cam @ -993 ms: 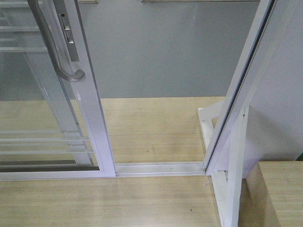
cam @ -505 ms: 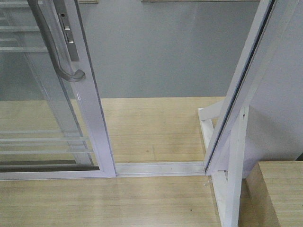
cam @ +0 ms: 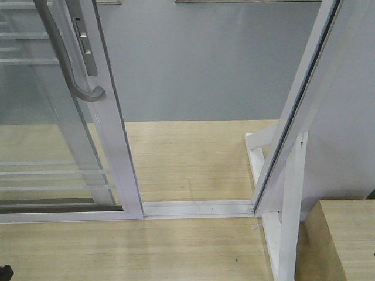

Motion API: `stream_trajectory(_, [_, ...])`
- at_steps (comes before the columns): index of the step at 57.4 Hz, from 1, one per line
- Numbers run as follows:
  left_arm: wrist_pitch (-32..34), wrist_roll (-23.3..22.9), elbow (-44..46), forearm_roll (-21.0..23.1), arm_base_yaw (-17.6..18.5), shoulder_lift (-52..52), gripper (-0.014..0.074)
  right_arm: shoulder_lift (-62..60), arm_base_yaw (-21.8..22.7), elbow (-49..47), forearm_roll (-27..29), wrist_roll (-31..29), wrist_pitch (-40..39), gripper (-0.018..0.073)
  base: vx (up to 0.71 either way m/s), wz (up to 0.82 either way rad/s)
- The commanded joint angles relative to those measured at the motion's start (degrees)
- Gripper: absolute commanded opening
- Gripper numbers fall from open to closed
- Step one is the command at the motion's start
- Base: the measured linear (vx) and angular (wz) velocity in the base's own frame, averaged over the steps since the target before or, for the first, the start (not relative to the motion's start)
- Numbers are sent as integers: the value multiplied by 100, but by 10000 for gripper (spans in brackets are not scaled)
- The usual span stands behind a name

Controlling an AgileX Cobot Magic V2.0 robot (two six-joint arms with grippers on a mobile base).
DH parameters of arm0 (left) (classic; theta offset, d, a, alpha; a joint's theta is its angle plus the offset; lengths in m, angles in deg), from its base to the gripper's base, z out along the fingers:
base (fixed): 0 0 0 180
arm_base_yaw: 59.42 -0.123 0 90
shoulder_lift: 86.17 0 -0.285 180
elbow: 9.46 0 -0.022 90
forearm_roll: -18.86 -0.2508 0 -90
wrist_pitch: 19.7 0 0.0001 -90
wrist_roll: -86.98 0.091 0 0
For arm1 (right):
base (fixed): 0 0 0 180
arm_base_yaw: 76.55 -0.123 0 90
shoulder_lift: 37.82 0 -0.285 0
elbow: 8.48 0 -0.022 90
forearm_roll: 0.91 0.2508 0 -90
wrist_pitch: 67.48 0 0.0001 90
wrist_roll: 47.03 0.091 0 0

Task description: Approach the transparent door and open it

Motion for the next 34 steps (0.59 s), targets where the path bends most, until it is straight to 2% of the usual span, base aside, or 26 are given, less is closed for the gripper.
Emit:
stream_trajectory(1, [655, 13, -74, -29, 17, -87, -3, 60, 16, -148, -37, -31, -477, -4, 0, 0])
stream_trajectory(34, [645, 13, -80, -46, 17, -81, -3, 60, 11, -148, -31, -31, -477, -4, 0, 0])
